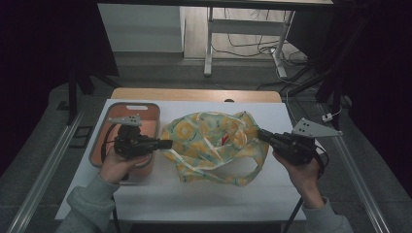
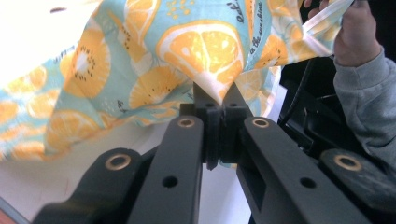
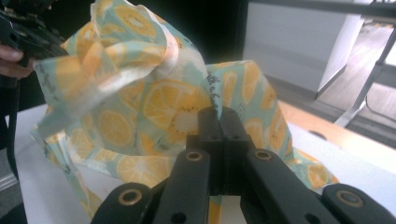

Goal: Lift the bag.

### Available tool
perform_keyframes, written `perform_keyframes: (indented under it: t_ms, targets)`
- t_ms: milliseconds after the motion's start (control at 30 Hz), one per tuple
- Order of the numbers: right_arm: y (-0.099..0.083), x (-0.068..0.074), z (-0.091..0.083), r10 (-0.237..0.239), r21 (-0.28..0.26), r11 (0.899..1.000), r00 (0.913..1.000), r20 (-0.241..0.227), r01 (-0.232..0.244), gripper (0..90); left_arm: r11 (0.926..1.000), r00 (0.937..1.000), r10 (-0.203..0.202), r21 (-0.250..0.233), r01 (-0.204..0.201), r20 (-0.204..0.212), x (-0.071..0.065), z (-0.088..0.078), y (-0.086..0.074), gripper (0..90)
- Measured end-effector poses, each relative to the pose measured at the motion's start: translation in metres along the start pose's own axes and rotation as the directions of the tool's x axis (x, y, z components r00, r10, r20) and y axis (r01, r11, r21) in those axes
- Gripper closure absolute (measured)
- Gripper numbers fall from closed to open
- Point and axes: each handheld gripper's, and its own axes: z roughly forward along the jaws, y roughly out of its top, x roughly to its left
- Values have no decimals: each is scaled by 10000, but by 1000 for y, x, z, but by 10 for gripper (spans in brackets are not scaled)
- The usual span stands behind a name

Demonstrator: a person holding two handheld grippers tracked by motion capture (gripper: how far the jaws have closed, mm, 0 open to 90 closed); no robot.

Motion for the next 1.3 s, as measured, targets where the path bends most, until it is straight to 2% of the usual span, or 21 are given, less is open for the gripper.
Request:
perform_keyframes:
  t_ms: [133, 333, 467, 533, 633, 700, 767, 800, 867, 933, 1100, 1300]
  targets:
    - [10, -1, -3, -80, -208, 9997, 9999, 97, 82, 896, 9999, 9999, 106, -123, -106, 2, -2, -1, 6, 887]
    - [14, -4, -3, 71, -471, 9989, 10000, 44, -68, 896, 9990, 9996, 288, -354, -288, 14, -8, -4, 11, 888]
    - [27, -2, -11, 99, -857, 9963, 9999, -75, -105, 897, 9959, 9985, 508, -755, -493, 181, -15, -15, 20, 889]
    - [38, 2, -16, -67, -1099, 9939, 9999, -143, 51, 897, 9923, 9973, 666, -1070, -629, 309, -19, -22, 27, 889]
    - [58, 7, -23, -567, -1465, 9875, 9983, 160, 584, 897, 9845, 9945, 1008, -1470, -958, 272, -28, -32, 37, 889]
    - [68, 5, -24, -725, -1597, 9840, 9962, 483, 794, 897, 9779, 9923, 1228, -1723, -1188, 127, -33, -37, 45, 889]
    - [72, -1, -22, -621, -1534, 9854, 9947, 813, 741, 897, 9759, 9917, 1280, -1767, -1282, -125, -33, -38, 50, 889]
    - [72, -6, -19, -530, -1505, 9864, 9945, 907, 663, 897, 9758, 9925, 1218, -1813, -1221, -130, -31, -36, 52, 889]
    - [69, -13, -12, -401, -1247, 9907, 9926, 1143, 544, 897, 9806, 9951, 976, -1695, -983, -123, -23, -29, 54, 889]
    - [60, -23, -3, -16, -1064, 9942, 9933, 1152, 139, 897, 9857, 9975, 702, -1526, -709, -101, -13, -21, 52, 889]
    - [37, -40, 16, 496, -415, 9981, 9917, 1187, -450, 896, 9966, 9998, 92, -817, -108, -196, 11, 1, 41, 888]
    - [11, -53, 38, 923, 406, 9944, 9897, 1094, -972, 896, 9994, 9977, -353, -83, 349, -584, 31, 23, 27, 887]
